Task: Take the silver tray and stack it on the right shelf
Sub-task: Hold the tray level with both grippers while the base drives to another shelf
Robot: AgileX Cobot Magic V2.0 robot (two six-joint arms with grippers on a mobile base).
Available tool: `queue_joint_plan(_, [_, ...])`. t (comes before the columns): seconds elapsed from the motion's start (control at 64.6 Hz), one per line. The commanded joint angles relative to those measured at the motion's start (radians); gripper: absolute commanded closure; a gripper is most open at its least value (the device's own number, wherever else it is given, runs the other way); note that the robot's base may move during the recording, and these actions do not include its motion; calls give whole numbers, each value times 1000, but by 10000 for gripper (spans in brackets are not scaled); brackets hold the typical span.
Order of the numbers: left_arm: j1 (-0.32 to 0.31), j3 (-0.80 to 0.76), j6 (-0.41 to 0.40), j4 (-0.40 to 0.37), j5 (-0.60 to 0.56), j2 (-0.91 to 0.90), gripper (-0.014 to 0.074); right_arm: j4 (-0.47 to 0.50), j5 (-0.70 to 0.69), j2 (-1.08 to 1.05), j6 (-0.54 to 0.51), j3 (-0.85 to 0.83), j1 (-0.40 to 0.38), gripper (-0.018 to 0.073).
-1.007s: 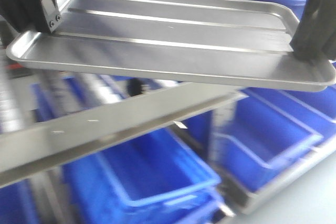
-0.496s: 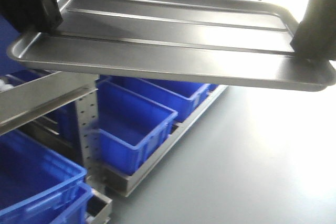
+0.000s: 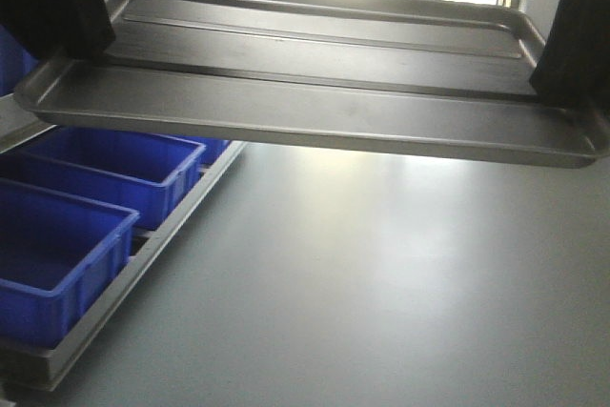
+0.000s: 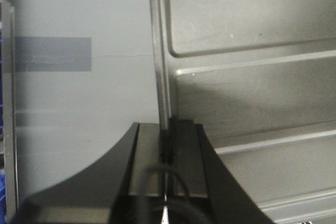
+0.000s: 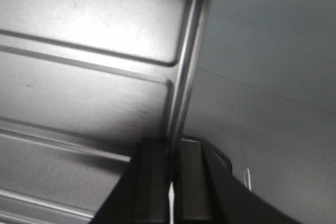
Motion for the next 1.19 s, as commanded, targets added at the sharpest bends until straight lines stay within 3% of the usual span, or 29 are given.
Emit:
queue_joint_plan(0.0, [-11,-22,37,16,5,-29,697,-34,-57,-27,-25,-27,2,503])
queue_joint_plan(1.177, [-11,-22,37,12,6,-29,697,-34,-57,-27,-25,-27,2,503])
